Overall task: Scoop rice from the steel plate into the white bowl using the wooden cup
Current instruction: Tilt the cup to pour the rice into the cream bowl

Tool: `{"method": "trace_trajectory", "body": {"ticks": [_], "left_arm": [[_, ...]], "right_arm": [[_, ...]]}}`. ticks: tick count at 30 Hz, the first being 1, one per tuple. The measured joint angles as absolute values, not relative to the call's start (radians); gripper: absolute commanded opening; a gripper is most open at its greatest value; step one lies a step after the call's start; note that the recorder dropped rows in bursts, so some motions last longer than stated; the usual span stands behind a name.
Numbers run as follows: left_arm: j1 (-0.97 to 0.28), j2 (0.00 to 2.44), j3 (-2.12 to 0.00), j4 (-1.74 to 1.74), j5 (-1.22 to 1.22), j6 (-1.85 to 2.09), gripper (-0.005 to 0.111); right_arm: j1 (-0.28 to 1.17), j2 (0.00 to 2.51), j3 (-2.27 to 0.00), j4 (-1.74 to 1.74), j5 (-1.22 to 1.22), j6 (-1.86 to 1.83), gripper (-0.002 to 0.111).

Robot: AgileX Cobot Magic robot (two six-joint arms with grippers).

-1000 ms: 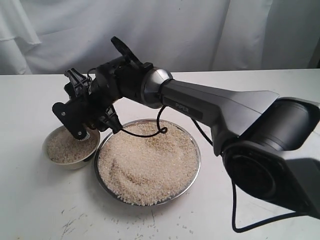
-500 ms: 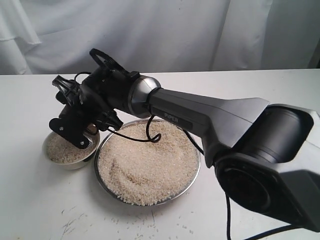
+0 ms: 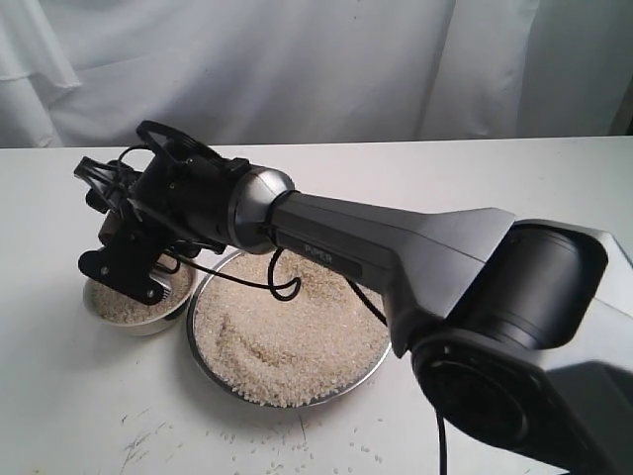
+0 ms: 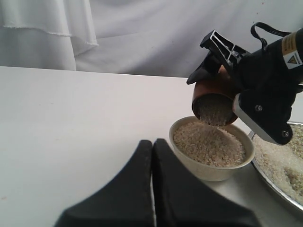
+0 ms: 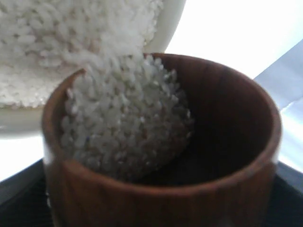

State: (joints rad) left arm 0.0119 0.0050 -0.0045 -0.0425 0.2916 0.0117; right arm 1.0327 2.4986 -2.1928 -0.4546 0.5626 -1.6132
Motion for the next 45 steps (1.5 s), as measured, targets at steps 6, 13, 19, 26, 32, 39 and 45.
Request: {"method": "trace_trajectory", "body": {"ticks": [6, 13, 19, 26, 32, 39, 45], "left_arm": [[0.012, 0.005, -0.005, -0.042, 0.292, 0.012, 0.0], [0.012, 0.005, -0.005, -0.042, 0.292, 0.012, 0.0], [0.012, 0.005, -0.005, -0.042, 0.292, 0.012, 0.0], [0.012, 0.005, -0.005, -0.042, 0.292, 0.012, 0.0], [0.012, 0.005, -0.005, -0.042, 0.292, 0.012, 0.0], [0.012, 0.005, -0.005, -0.042, 0.292, 0.012, 0.0], [0.012, 0.005, -0.005, -0.042, 0.292, 0.012, 0.0]], "right_arm": [[1.053, 2.499, -2.193, -0.559, 0.569, -1.556, 0.0], [1.075, 2.499, -2.193, -0.718, 0.606, -1.449, 0.0], [1.089, 2.499, -2.193, -0.802, 0.614, -1.402, 0.0], [1.115, 2.499, -2.193, -0.896, 0.653, -1.383, 0.0], [1.145, 2.476, -2.193, -1.015, 0.679, -1.327, 0.0], [1.163, 2.439, -2.193, -1.051, 0.697, -1.312, 0.0], [1.163, 2.439, -2.165, -1.072, 0.718, -1.28, 0.0]]}}
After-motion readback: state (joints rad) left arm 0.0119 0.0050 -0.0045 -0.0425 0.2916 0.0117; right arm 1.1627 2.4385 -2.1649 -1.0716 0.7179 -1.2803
